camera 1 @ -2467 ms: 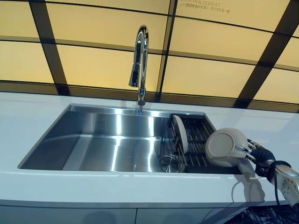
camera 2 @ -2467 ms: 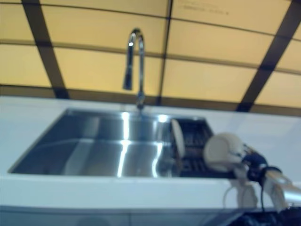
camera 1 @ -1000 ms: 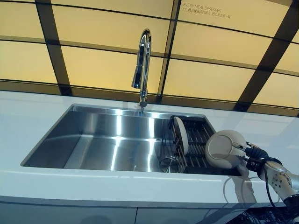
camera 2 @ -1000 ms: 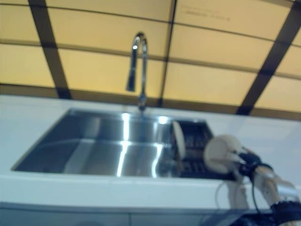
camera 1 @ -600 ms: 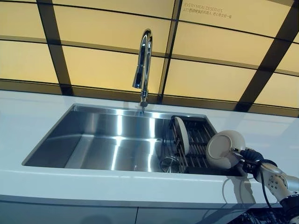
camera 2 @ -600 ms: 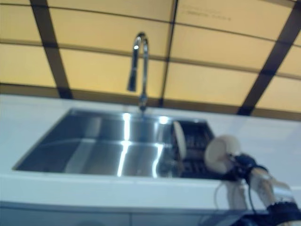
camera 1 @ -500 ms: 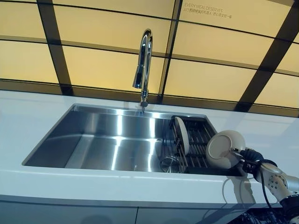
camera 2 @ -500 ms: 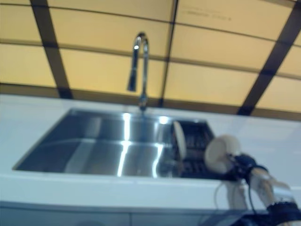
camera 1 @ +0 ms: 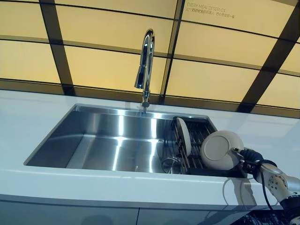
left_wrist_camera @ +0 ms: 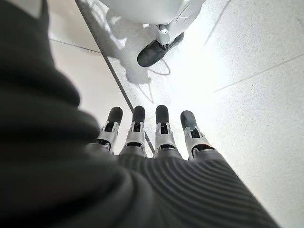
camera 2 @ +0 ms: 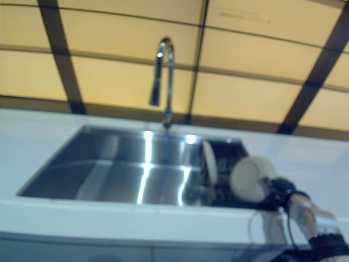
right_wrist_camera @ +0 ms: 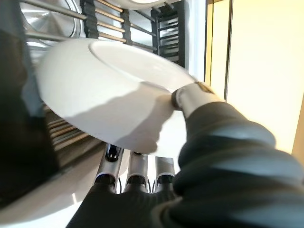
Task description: Take plates into dishwasher
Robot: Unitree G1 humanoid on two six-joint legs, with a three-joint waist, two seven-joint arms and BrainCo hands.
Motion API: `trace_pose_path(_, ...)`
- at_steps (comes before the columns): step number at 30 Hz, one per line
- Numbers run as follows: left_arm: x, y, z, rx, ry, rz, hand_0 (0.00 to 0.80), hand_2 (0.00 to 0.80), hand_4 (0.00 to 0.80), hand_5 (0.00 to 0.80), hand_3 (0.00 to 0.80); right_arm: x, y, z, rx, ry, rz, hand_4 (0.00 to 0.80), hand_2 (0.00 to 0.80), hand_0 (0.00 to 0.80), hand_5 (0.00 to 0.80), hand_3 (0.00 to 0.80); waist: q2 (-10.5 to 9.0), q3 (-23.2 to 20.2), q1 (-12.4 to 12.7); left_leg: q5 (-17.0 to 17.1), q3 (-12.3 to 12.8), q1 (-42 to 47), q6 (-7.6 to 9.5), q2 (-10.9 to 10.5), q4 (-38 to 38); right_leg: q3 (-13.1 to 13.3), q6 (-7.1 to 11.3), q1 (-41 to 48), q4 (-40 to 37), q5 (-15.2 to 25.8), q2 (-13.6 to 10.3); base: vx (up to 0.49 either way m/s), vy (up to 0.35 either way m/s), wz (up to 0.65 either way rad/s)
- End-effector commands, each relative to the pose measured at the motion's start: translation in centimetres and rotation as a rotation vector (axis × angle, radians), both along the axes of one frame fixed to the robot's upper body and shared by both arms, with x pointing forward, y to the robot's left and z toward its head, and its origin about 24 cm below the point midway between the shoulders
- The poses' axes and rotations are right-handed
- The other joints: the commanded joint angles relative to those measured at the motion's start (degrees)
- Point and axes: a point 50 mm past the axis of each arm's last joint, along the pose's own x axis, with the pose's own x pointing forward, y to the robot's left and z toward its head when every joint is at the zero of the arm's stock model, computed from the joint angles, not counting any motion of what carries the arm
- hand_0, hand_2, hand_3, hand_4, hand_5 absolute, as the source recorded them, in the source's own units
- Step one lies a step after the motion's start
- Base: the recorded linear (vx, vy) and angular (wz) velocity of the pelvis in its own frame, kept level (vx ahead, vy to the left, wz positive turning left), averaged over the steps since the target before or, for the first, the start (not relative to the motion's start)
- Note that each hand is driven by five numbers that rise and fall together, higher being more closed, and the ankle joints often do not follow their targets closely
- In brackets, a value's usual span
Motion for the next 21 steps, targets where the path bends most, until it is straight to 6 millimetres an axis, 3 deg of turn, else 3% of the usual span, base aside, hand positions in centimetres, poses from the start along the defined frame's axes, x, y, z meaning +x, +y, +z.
trace_pose_path(1,0.7,0.4,0.2,0.023,-0.001,-0.011,0.0,0.0,0.0,0.0,0.0,1.6,0.6,3.7,-0.023,-0.164,0.024,0.8,0.8,0.8,0.8,0.8,0.15,-0.8,1.7,-5.8,0.1,2.2,0.07,-0.2,0.3,-2.8,5.62,-2.2,2.6,0.0,-2.0,0.0,0.0,0.0)
trace_pose_path(15,0.6,0.5,0.2,0.024,-0.004,-0.005,0.0,0.0,0.0,0.0,0.0,1.7,0.9,5.9,-0.053,-0.279,0.034,0.8,0.8,0.8,0.8,0.8,-0.02,-0.9,1.5,-5.9,0.2,2.1,0.14,-0.2,0.2,-2.7,5.72,-2.3,2.6,0.2,-2.0,0.0,0.0,0.0)
trace_pose_path(21,0.5,0.5,0.2,0.023,-0.005,0.003,0.0,0.0,0.0,0.0,0.0,1.6,0.8,7.9,-0.094,-0.379,0.032,0.8,0.8,0.8,0.8,0.8,-0.19,-0.9,1.4,-6.0,0.1,2.2,0.15,-0.1,0.2,-2.7,5.82,-2.3,2.8,0.1,-2.1,0.0,0.0,0.0)
